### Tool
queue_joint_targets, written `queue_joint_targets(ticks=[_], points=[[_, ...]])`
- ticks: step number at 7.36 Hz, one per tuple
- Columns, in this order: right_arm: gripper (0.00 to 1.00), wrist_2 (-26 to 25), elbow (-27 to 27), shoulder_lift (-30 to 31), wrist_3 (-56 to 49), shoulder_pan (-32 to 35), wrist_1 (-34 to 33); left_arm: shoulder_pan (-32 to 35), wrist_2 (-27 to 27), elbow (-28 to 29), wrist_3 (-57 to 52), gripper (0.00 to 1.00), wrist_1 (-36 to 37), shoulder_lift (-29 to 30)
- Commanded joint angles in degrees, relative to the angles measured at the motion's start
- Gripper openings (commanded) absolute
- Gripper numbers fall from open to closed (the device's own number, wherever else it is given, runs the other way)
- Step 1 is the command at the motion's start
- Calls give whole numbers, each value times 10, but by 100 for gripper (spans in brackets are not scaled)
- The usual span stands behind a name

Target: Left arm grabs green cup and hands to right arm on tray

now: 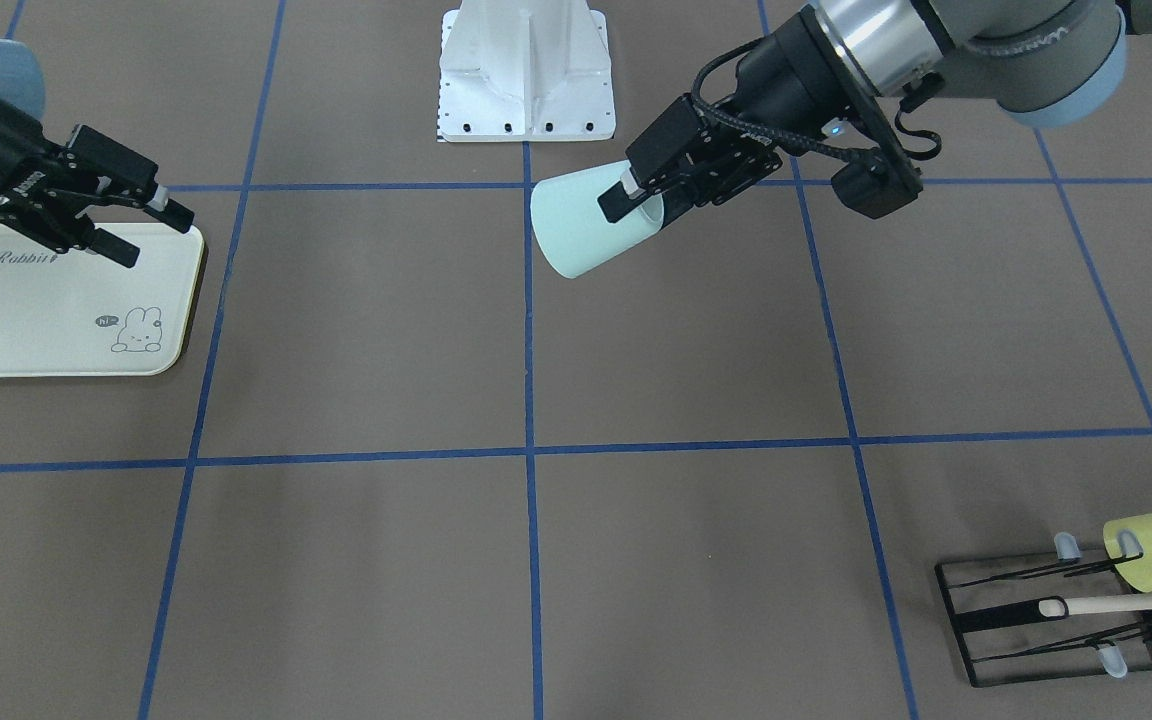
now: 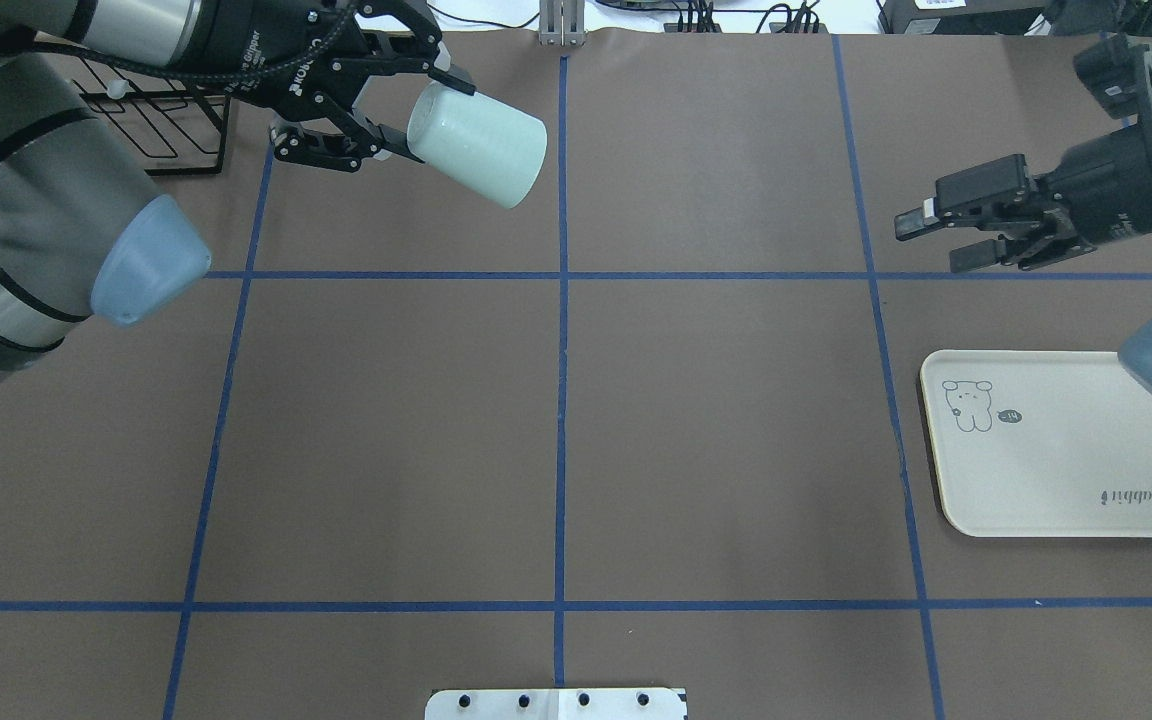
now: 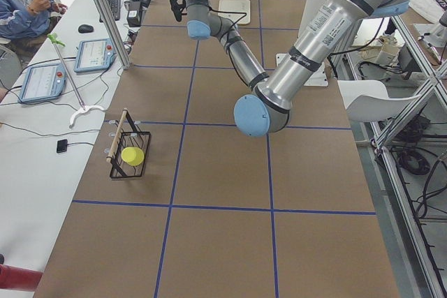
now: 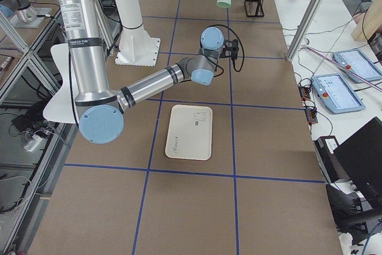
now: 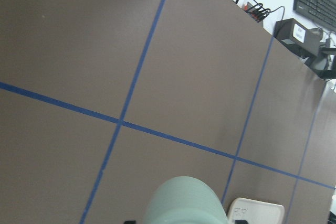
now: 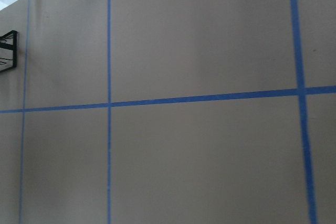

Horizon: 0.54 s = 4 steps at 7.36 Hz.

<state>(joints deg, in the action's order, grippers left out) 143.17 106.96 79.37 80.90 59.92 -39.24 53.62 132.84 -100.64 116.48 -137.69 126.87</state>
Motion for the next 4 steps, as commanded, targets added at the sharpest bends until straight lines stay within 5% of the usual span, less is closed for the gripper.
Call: queue_joint_targets(ticks=[1,4], points=[[100,-3,-2,-48,111,-31,81,-34,-62,11,169,0,-157,-7],[99,-4,12,-117,205,-38,93,-86,-108,11,309,0,-262,-7]])
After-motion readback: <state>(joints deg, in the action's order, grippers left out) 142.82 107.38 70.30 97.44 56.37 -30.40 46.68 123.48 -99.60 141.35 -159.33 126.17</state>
